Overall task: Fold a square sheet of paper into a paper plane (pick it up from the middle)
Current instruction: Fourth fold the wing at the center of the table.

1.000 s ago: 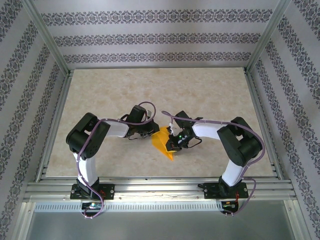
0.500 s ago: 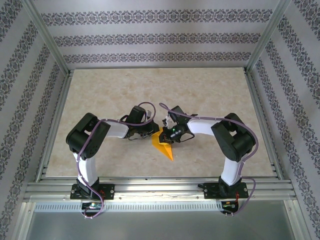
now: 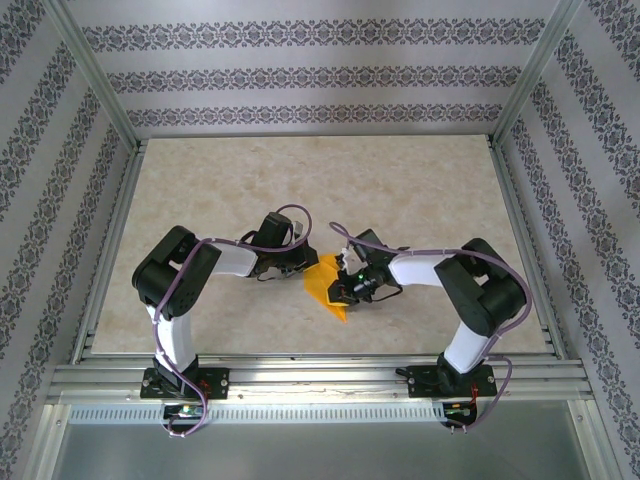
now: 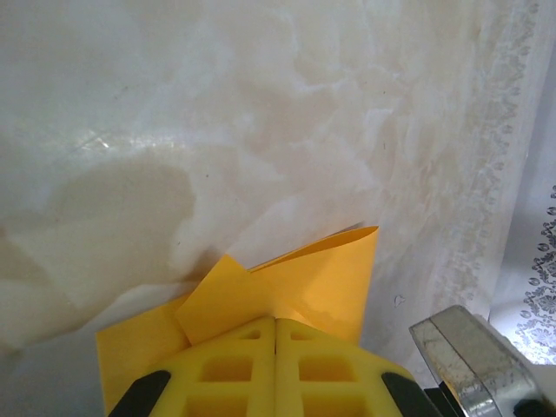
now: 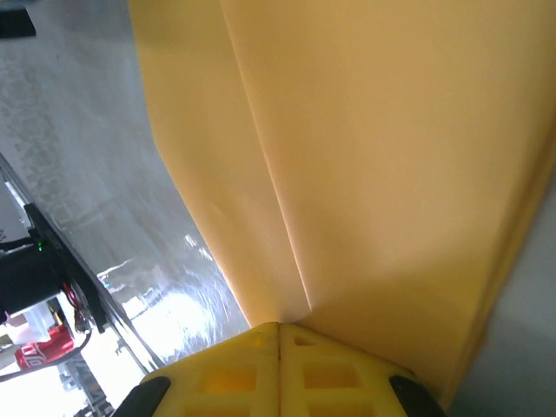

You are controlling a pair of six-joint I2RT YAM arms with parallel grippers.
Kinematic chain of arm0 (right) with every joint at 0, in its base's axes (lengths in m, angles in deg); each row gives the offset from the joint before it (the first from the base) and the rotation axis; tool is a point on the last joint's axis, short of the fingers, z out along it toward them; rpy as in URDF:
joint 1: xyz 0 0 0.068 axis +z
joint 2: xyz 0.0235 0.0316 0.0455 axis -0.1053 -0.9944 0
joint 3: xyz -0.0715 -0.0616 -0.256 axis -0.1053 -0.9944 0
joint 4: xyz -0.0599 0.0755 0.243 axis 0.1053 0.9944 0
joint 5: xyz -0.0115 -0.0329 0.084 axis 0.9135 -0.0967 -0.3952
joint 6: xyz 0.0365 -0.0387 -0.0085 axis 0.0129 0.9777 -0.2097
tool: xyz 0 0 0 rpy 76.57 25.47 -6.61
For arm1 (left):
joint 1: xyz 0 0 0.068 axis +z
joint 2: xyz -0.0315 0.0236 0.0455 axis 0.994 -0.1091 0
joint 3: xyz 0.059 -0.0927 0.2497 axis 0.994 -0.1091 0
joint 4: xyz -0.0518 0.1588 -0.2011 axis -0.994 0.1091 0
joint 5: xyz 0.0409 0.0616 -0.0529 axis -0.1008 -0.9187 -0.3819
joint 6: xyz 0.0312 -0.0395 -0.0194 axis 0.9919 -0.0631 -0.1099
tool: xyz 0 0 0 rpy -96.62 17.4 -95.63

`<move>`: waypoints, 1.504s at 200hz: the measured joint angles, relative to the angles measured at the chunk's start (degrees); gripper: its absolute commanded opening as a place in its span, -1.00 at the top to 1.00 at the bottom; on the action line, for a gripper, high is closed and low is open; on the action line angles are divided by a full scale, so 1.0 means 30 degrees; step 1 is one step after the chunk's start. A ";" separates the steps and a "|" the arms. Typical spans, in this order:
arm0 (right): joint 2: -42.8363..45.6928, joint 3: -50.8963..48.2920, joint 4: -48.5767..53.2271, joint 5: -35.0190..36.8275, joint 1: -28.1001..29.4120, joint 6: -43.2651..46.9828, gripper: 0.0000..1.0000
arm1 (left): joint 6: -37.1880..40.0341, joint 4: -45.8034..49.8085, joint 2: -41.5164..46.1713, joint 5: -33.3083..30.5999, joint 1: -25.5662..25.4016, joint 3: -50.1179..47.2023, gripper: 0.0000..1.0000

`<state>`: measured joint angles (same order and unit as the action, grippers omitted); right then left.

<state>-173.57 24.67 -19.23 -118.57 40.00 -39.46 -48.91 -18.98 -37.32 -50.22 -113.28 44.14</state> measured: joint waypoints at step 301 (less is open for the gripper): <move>0.3570 -0.3716 0.0488 -0.0357 0.0364 -0.0044 0.88 | -0.0080 -0.0670 0.0073 0.0007 -0.0007 -0.0364 0.88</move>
<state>-162.86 13.53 -17.77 -119.64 41.09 -39.59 -49.15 -20.99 -37.10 -50.20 -113.30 43.04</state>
